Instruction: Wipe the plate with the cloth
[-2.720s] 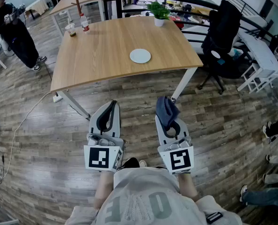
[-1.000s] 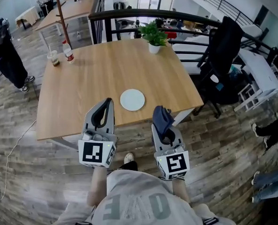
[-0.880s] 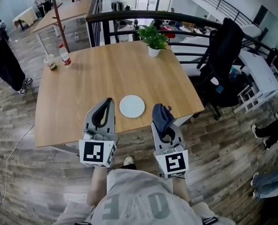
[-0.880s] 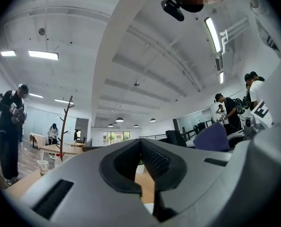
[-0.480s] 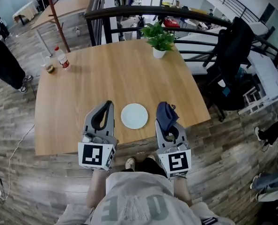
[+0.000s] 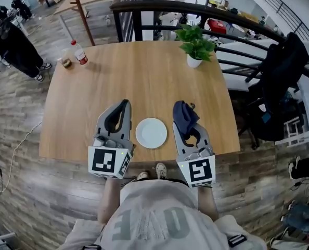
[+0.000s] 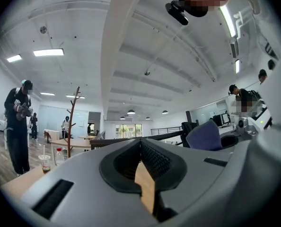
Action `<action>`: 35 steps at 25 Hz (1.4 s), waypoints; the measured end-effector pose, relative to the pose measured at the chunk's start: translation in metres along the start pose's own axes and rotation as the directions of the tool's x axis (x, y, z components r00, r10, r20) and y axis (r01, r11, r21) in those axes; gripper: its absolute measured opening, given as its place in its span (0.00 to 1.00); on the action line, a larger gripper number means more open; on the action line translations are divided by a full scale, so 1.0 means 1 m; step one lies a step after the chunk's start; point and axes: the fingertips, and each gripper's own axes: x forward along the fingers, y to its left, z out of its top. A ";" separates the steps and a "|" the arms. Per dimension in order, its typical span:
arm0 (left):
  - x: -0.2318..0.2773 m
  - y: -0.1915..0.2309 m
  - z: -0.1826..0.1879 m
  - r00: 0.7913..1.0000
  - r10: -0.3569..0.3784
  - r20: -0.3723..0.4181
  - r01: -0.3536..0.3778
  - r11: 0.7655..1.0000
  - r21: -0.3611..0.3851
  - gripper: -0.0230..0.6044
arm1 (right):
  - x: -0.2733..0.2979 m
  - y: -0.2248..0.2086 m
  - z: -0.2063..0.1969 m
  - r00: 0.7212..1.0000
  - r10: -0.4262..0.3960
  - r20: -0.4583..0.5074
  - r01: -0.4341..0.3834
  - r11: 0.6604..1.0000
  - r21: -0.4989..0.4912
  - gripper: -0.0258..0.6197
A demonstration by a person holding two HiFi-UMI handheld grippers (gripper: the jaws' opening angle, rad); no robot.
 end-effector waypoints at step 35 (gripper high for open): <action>-0.050 0.001 -0.321 0.696 -0.332 -0.637 -0.385 0.576 -0.721 0.26 | 0.056 0.024 -0.058 0.966 0.176 -0.189 -0.185 0.982 -0.032 0.13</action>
